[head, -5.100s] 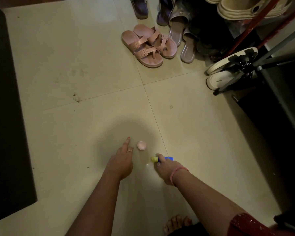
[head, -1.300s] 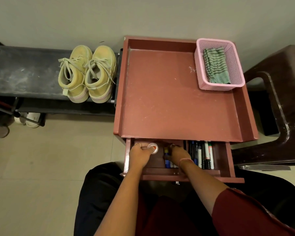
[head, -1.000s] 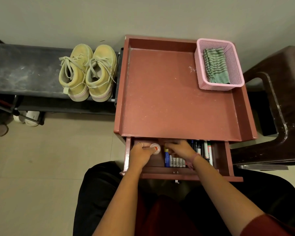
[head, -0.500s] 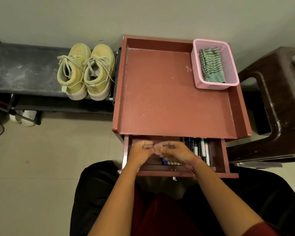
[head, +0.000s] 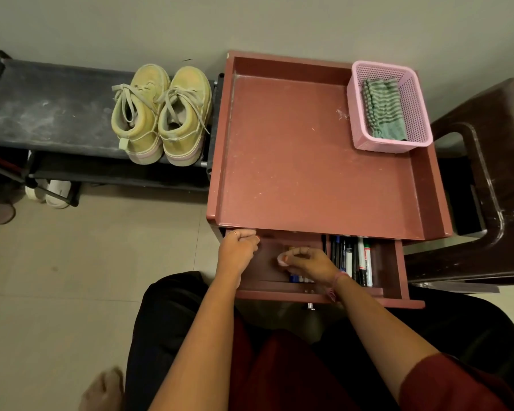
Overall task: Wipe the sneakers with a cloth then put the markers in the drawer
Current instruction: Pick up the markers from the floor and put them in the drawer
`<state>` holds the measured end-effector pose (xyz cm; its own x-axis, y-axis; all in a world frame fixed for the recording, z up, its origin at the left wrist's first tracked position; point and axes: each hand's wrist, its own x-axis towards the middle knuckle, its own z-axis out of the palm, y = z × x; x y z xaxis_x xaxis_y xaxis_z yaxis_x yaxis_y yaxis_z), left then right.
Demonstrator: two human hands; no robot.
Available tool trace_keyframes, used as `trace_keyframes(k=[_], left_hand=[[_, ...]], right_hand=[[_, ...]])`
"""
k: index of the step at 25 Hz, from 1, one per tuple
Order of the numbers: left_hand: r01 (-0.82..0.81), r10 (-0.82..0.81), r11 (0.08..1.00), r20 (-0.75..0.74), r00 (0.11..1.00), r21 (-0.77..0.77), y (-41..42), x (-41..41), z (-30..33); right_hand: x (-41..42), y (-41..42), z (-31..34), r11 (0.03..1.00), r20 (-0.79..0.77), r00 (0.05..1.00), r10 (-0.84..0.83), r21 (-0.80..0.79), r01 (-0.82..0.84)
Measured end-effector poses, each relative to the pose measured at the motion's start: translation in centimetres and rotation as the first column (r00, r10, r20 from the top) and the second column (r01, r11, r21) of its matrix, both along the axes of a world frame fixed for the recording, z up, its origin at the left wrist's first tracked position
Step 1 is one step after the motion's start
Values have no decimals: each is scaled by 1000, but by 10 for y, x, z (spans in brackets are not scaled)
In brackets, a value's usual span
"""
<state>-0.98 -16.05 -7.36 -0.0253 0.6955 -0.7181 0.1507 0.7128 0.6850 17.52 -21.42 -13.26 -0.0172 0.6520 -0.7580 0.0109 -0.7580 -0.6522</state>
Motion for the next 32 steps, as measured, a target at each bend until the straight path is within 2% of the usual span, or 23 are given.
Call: trace_keyframes(k=[3,6,11,16,22,25,29,32], left_hand=[[-8,8,1000,-13,1000,-3,1,0,-1],[-11,10,1000,-20,1000,-13,0,-1,-2],[-6,5,1000,-21,1000,-30,0,-1,0],[-10,9,1000,-22,1000,-30,0,-3,1],[-23,22,999,-24,999,-26,0,-4,0],[-29,29,999,-21,999,-28,0,-4,-1],[-37,36,999,-23,999,-34,0,-6,-4],[-50,49,998,-27,998,-41,0,-8,-3]], right_hand=[[0,8,0,991,200,976,90,76,-107],[-2,16,-5,951,419,874,247,70,-303],[-12,17,-21,834,494,714,497,-46,-549],[-12,18,-31,811,548,633,547,-157,-564],[-12,19,-26,653,606,417,677,-233,-721],[-9,20,-26,666,626,428,652,-204,-717],[0,21,-4,750,621,540,568,-121,-650],[15,8,15,803,643,587,492,-74,-592]])
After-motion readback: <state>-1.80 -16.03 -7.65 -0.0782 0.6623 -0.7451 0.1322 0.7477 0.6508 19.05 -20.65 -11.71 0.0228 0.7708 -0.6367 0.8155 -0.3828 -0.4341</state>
